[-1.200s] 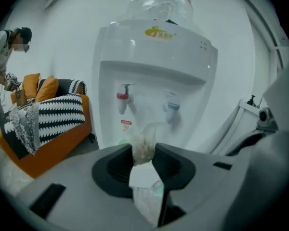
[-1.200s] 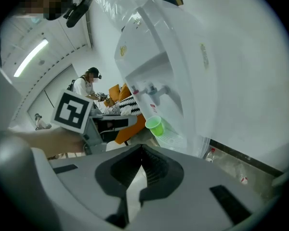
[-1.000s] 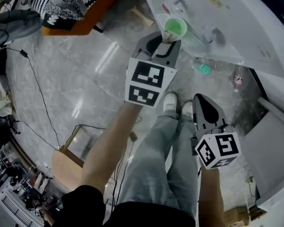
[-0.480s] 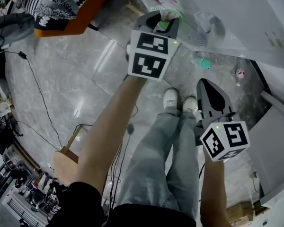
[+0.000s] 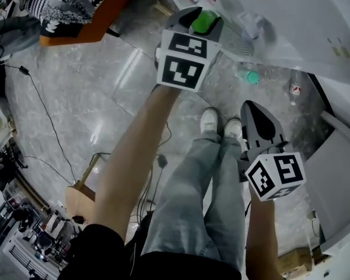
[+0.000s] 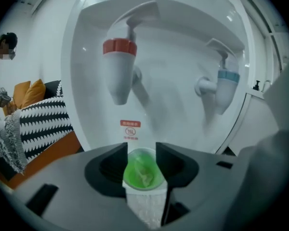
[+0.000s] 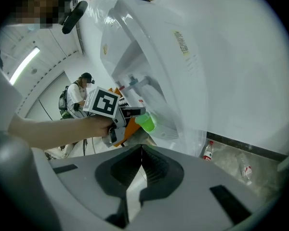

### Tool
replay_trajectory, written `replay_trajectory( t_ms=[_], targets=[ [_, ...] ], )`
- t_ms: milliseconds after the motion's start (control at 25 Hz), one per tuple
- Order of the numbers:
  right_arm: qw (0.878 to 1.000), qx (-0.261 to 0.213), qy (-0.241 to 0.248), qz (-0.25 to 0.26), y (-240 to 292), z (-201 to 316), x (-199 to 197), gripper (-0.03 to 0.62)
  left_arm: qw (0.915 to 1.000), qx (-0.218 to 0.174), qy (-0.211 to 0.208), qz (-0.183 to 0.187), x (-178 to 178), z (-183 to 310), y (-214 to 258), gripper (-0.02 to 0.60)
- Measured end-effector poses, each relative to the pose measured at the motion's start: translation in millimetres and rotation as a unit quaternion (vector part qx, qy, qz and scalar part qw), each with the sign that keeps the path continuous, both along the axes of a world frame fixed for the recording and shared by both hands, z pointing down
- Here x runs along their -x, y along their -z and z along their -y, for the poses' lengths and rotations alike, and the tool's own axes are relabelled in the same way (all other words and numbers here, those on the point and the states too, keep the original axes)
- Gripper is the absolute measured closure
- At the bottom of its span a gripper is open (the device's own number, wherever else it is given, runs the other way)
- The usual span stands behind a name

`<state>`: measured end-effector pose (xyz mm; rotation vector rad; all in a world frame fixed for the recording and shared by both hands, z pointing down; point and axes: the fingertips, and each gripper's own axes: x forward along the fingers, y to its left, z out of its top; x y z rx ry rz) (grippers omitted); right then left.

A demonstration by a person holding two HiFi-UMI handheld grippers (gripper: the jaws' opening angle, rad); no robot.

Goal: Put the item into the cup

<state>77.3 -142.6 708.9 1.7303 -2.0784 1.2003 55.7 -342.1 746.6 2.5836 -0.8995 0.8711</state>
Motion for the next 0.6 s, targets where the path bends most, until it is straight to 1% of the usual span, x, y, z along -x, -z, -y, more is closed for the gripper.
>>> replay_trajectory(
  t_ms=[200, 280, 320, 400, 440, 520, 600],
  targets=[
    [1.0, 0.001, 0.002, 0.003, -1, -1, 3, 0.583, 1.0, 0.003, 0.006, -0.006, 7, -4, 0, 0.417],
    [1.0, 0.001, 0.002, 0.004, -1, -1, 4, 0.584, 0.9996, 0.01, 0.016, -0.019, 12, -5, 3, 0.417],
    [1.0, 0.001, 0.002, 0.005, 0, -1, 4, 0.584, 0.9989, 0.02, 0.024, -0.036, 16, -6, 6, 0.419],
    [1.0, -0.001, 0.002, 0.008, 2, 1, 5, 0.584, 0.9944, 0.043, 0.046, -0.084, 22, -5, 18, 0.419],
    [1.0, -0.003, 0.001, 0.01, 3, 2, 5, 0.585, 0.9923, 0.047, 0.054, -0.102, 25, -4, 25, 0.421],
    [1.0, -0.007, -0.001, 0.013, 6, 4, 5, 0.585, 0.9915, 0.038, 0.057, -0.11, 32, -6, 36, 0.467],
    [1.0, -0.01, 0.001, 0.011, 9, 5, 6, 0.585, 0.9926, 0.025, 0.061, -0.102, 40, -10, 44, 0.527]
  ],
)
